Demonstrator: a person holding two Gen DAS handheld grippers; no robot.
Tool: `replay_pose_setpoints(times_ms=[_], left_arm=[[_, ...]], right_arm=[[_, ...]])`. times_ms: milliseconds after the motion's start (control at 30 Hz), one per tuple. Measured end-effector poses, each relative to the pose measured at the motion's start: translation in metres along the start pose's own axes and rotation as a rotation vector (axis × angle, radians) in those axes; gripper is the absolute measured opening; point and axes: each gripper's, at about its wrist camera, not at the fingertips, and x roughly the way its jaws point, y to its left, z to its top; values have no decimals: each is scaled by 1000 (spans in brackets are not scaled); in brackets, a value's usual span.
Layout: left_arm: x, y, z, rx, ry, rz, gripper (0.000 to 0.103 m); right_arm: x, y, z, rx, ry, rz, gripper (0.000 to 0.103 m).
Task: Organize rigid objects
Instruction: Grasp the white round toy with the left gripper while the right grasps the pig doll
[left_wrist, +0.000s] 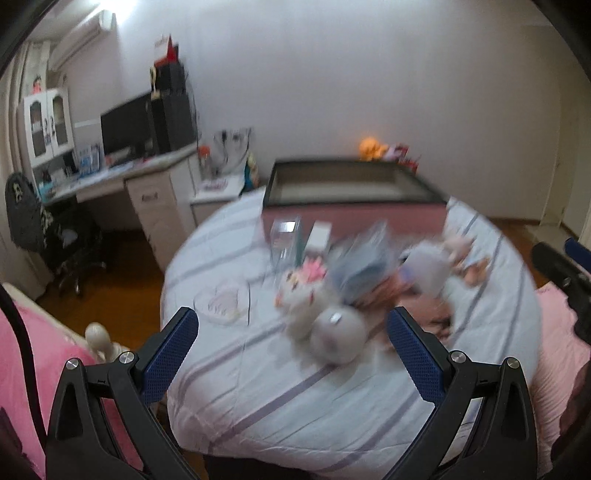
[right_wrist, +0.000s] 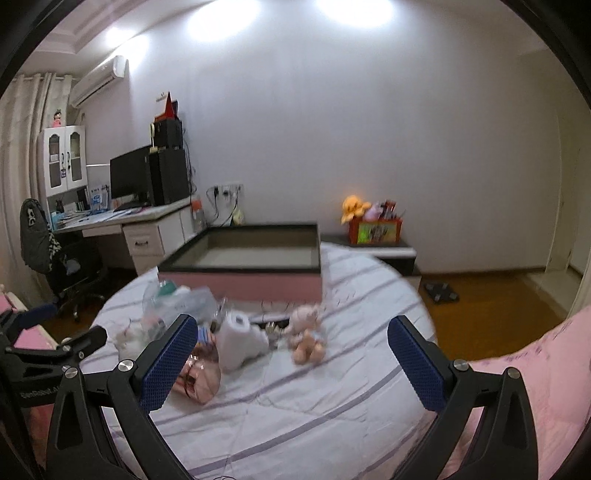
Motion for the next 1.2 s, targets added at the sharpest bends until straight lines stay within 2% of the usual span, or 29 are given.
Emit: replay_pose_setpoints(times_ms=[167, 433, 467, 500, 533, 567, 867, 1000, 1067, 1133, 1200], left_arm=[[30, -1, -11, 0, 79, -11, 103], [70, -16, -8, -17, 161, -21, 102], [73, -16, -6, -26, 166, -12, 101], [76, -14, -5, -36, 171, -11, 91], [79, -10, -3, -48, 175, -47, 71], [80, -8, -2, -61, 180, -77, 65], [67, 8, -1, -64, 160, -96, 64], [61, 14, 5, -67, 145, -111, 64], [56, 19, 11, -84, 124, -131, 65], [55, 19, 18, -77, 110, -127, 64], [57, 17, 24, -68, 103, -114, 65]], right_arm=[[27, 3, -15, -1, 71, 10, 103], [46, 0, -21, 1, 124, -23, 103], [50, -1, -22, -1, 131, -24, 103], [53, -2, -22, -3, 137, -26, 103], [56, -4, -21, -4, 144, -30, 103], [59, -6, -22, -5, 147, -32, 103], [105, -23, -15, -26, 232, -56, 103], [137, -20, -7, -63, 309, -26, 103], [154, -16, -4, -81, 355, -17, 97], [167, -17, -3, -80, 383, 8, 74], [182, -19, -7, -52, 448, 65, 62]])
